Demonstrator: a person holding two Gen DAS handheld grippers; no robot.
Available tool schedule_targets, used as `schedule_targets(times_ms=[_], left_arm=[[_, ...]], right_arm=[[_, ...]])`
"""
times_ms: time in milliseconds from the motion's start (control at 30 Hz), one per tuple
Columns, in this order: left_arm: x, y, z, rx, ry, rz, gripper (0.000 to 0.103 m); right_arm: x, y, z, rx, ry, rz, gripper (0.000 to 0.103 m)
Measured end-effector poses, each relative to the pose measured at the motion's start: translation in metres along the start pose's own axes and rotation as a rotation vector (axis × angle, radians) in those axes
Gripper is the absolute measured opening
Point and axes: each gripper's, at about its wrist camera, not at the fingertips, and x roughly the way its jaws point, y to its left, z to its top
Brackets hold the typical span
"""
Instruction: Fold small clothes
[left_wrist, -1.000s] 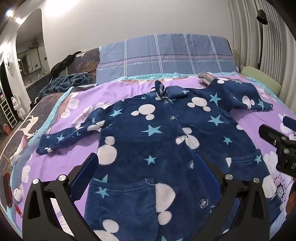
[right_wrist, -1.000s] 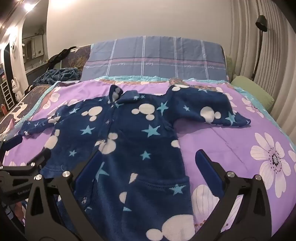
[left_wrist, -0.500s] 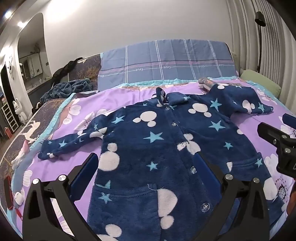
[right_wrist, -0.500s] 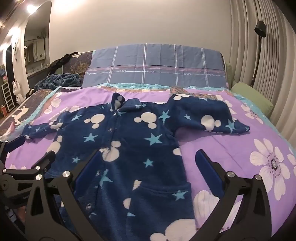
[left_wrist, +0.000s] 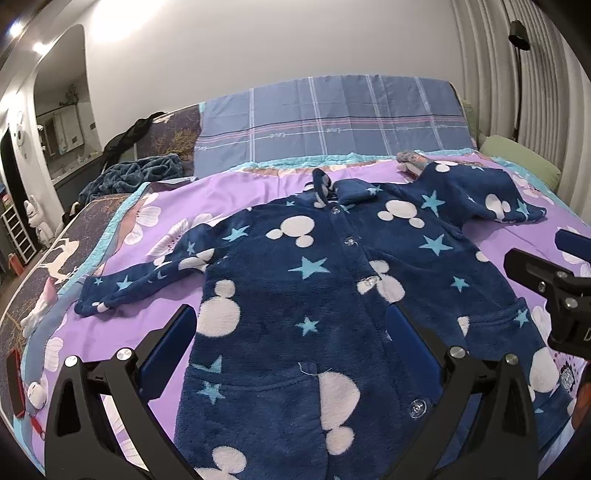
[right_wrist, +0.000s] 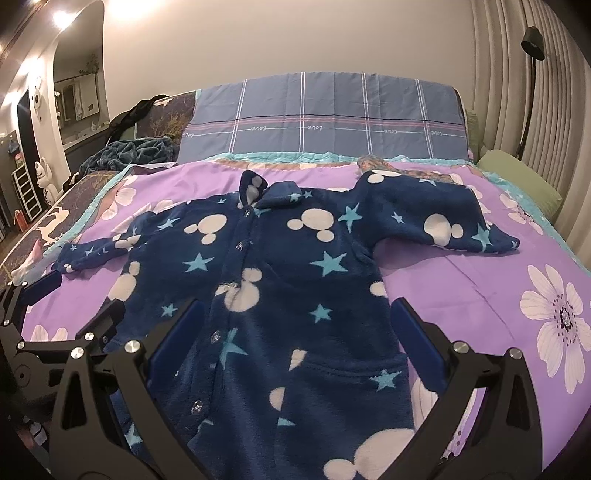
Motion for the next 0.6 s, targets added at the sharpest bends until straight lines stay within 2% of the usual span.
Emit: schedule_targets(times_ms=[167, 300, 400, 467, 533, 600], left_arm=[[0.000, 0.005, -0.002, -0.033, -0.010, -0.049, 0.102], [-0.009, 0.011, -0.002, -0.070, -0.077, -0.108, 0.102], [-0.013, 0.006, 0.001, -0.036, -0.107, -0.076, 0.102], [-0.015, 0.001, 0.001, -0.003, -0.117, -0.063, 0.102], [-0.016, -0.003, 0.001, 0.005, -0.121, -0.065, 0.102], [-0.015, -0.004, 0.001, 0.002, -0.114, -0.064, 0.102]], right_arm=[[0.003, -0.001, -0.001, 0.000, 0.011, 0.015, 0.101], [0.003, -0.003, -0.004, 0.005, 0.001, 0.041, 0.101], [0.000, -0.005, -0.006, 0.007, -0.037, 0.059, 0.101], [-0.006, -0.006, -0.009, 0.000, -0.101, 0.076, 0.101], [-0.011, -0.005, -0.010, -0.018, -0.151, 0.061, 0.101], [-0.012, -0.002, -0.009, -0.043, -0.163, 0.047, 0.101]])
